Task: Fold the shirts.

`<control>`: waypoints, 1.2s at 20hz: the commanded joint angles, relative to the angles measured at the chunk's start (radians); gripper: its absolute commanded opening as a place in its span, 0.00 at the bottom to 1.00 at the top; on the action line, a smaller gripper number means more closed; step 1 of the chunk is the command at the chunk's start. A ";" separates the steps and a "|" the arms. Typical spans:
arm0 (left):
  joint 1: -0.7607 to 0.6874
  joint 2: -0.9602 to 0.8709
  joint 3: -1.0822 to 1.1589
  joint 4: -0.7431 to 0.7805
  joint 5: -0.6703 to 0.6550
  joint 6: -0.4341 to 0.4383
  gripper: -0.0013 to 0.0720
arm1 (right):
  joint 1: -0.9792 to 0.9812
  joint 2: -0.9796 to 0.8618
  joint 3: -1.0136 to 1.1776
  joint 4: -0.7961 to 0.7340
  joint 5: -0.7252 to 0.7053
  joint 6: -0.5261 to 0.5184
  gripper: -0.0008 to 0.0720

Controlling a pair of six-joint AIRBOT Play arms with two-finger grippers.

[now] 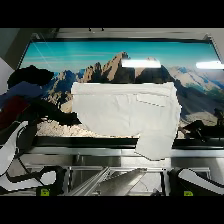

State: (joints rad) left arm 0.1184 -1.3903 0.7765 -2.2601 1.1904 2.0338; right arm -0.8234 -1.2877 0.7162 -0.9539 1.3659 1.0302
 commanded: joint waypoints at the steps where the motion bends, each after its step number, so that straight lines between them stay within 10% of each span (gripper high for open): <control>1: 0.021 0.002 -0.018 0.016 0.003 0.007 0.04 | 0.077 -0.004 -0.093 -0.089 -0.011 0.101 0.70; 4: 0.052 0.002 -0.018 0.013 0.012 0.008 0.03 | 0.146 -0.005 -0.132 -0.229 -0.007 0.202 0.70; 9: 0.073 0.002 -0.018 0.013 0.017 0.008 0.03 | 0.222 -0.006 -0.183 -0.072 -0.036 0.116 0.70; 11: 0.073 0.002 -0.018 0.013 0.018 0.008 0.04 | 0.246 -0.009 -0.183 -0.013 -0.037 0.077 0.51; 20: 0.072 0.002 -0.018 0.013 0.027 0.008 0.03 | 0.273 -0.010 -0.225 0.220 -0.057 -0.039 0.51; 24: 0.073 0.002 -0.018 0.013 0.047 0.010 0.03 | 0.289 -0.006 -0.251 0.199 -0.021 -0.067 0.04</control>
State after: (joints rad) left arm 0.1902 -1.3888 0.7589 -2.2463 1.2240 2.0430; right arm -0.5449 -1.2968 0.4789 -0.7650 1.3178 0.9916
